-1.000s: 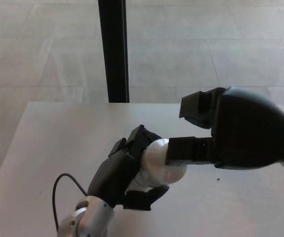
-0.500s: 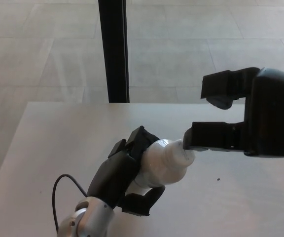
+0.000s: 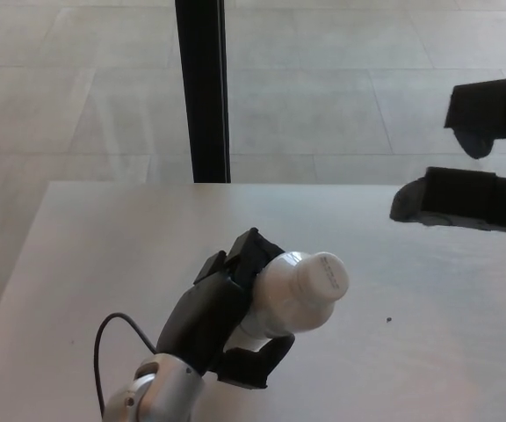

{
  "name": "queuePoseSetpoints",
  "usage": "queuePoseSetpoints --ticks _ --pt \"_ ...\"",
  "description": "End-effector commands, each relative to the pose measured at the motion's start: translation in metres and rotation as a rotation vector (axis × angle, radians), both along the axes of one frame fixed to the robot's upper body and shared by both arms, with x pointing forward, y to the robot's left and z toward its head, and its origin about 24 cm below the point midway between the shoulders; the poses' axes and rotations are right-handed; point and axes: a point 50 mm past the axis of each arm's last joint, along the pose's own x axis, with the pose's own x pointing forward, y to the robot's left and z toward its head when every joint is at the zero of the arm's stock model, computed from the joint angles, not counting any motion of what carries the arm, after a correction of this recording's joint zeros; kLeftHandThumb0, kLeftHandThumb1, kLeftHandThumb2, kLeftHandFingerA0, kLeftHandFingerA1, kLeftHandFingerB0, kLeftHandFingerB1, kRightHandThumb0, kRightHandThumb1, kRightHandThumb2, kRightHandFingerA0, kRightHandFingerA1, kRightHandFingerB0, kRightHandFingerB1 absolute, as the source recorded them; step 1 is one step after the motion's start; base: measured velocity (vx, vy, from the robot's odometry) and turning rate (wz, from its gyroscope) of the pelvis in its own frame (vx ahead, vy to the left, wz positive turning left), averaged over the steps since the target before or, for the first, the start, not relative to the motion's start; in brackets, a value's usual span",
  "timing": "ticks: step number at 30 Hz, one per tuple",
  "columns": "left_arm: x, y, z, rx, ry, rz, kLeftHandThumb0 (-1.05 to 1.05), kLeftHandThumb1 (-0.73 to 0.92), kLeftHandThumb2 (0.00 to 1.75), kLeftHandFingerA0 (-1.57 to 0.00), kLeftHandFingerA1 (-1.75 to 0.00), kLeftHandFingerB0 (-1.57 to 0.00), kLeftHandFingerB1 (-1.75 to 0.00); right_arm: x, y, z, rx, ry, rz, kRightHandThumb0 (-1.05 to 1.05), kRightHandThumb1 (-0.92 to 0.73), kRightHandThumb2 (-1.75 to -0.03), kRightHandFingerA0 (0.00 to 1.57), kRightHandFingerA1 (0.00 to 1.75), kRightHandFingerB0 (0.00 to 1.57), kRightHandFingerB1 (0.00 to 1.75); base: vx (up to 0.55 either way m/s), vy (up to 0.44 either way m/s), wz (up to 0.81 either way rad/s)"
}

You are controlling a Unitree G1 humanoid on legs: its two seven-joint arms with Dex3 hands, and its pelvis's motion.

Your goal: The robot uses its left hand to to lift the bottle kept on the middle of the desk and tilts it towards its right hand. It then uses its right hand to rotate its cap to open it and places the bottle and cap back on the desk

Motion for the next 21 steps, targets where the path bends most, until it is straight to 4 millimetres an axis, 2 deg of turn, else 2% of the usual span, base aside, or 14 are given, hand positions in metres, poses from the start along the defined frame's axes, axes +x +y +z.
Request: queuePoseSetpoints --ticks 1,2,3,5,6,8,9,12,13,14,15,17,20,21 --pt "-0.003 0.003 -0.003 0.013 0.005 -0.002 0.10 0.52 1.33 -0.92 -1.75 -0.82 -1.61 -0.001 -0.011 -0.014 0.112 0.091 -0.054 -0.42 -0.62 -0.66 1.03 1.63 0.79 0.92 0.00 0.000 0.00" --pt "-0.003 0.003 -0.003 0.010 0.013 -0.001 0.09 0.53 1.31 -0.90 -1.75 -0.81 -1.62 -0.002 -0.010 -0.016 0.107 0.125 -0.081 -0.42 -0.64 -0.67 1.02 1.65 0.79 0.90 0.00 0.000 0.00" --pt "-0.003 0.002 -0.004 0.014 0.018 0.004 0.11 0.53 1.30 -0.90 -1.75 -0.81 -1.61 -0.002 -0.007 -0.024 0.109 0.209 -0.133 -0.39 -0.41 -0.91 1.29 1.38 0.82 0.86 0.00 0.000 0.00" --pt "-0.002 0.002 -0.004 0.013 0.009 0.004 0.11 0.52 1.31 -0.91 -1.75 -0.82 -1.61 -0.004 -0.002 -0.030 0.119 0.286 -0.170 -0.39 -0.39 -0.89 1.28 1.38 0.83 0.84 0.00 0.000 0.00" --pt "-0.002 0.001 -0.004 0.011 0.011 0.005 0.11 0.51 1.32 -0.91 -1.75 -0.82 -1.61 -0.006 0.001 -0.034 0.123 0.345 -0.198 -0.35 -0.56 -0.65 1.00 1.71 0.87 0.77 0.00 0.000 0.00" --pt "-0.002 0.001 -0.003 0.019 0.010 0.007 0.09 0.51 1.33 -0.92 -1.75 -0.82 -1.62 -0.010 0.007 -0.038 0.132 0.435 -0.233 -0.38 -0.66 -0.67 0.99 1.72 0.81 0.67 0.00 0.000 0.00" --pt "-0.001 0.001 -0.003 0.016 0.014 0.006 0.08 0.50 1.34 -0.91 -1.75 -0.79 -1.67 -0.012 0.011 -0.040 0.140 0.475 -0.251 -0.44 -0.70 -0.60 1.01 1.62 0.78 0.56 0.00 0.000 0.00" --pt "-0.001 0.002 -0.001 0.000 0.009 -0.009 0.09 0.46 1.37 -0.93 -1.75 -0.80 -1.68 -0.020 0.022 -0.045 0.175 0.560 -0.290 -0.53 -0.66 -0.65 1.03 1.60 0.74 0.54 0.00 0.000 0.00" --pt "0.000 0.002 -0.001 -0.003 0.005 -0.005 0.09 0.53 1.27 -0.88 -1.75 -0.82 -1.58 -0.024 0.029 -0.049 0.215 0.611 -0.295 -0.63 -0.49 -0.83 1.14 1.38 0.67 0.62 0.00 0.000 0.00" --pt "0.000 0.002 -0.001 -0.003 0.010 0.000 0.04 0.61 1.08 -0.86 -1.75 -0.80 -1.58 -0.026 0.033 -0.051 0.238 0.651 -0.302 -0.60 -0.61 -0.62 1.03 1.58 0.71 0.52 0.00 0.000 0.00" --pt "0.000 0.001 -0.001 -0.004 0.012 0.000 -0.03 0.70 0.83 -0.88 -1.49 -0.78 -1.05 -0.027 0.036 -0.053 0.247 0.666 -0.306 -0.63 -0.61 -0.63 1.02 1.61 0.70 0.52 0.00 0.000 0.00" --pt "0.001 0.002 -0.001 -0.003 0.034 0.002 -0.09 0.74 0.68 -0.93 -1.46 -0.81 -1.01 -0.029 0.042 -0.057 0.273 0.701 -0.312 -0.64 -0.59 -0.63 1.01 1.61 0.69 0.52 0.00 0.000 0.00" --pt "0.000 0.001 -0.001 -0.023 0.025 0.005 -0.12 0.74 0.68 -0.97 -1.50 -0.85 -1.10 -0.030 0.046 -0.060 0.291 0.737 -0.326 -0.65 -0.59 -0.63 1.01 1.62 0.67 0.52 0.00 0.000 0.00" --pt "0.000 0.001 -0.004 -0.014 0.026 0.023 -0.11 0.84 0.69 -0.85 -1.75 -0.78 -1.46 -0.028 0.048 -0.063 0.323 0.757 -0.358 -0.73 -0.52 -0.89 1.12 1.37 0.59 0.60 0.00 0.000 0.00"
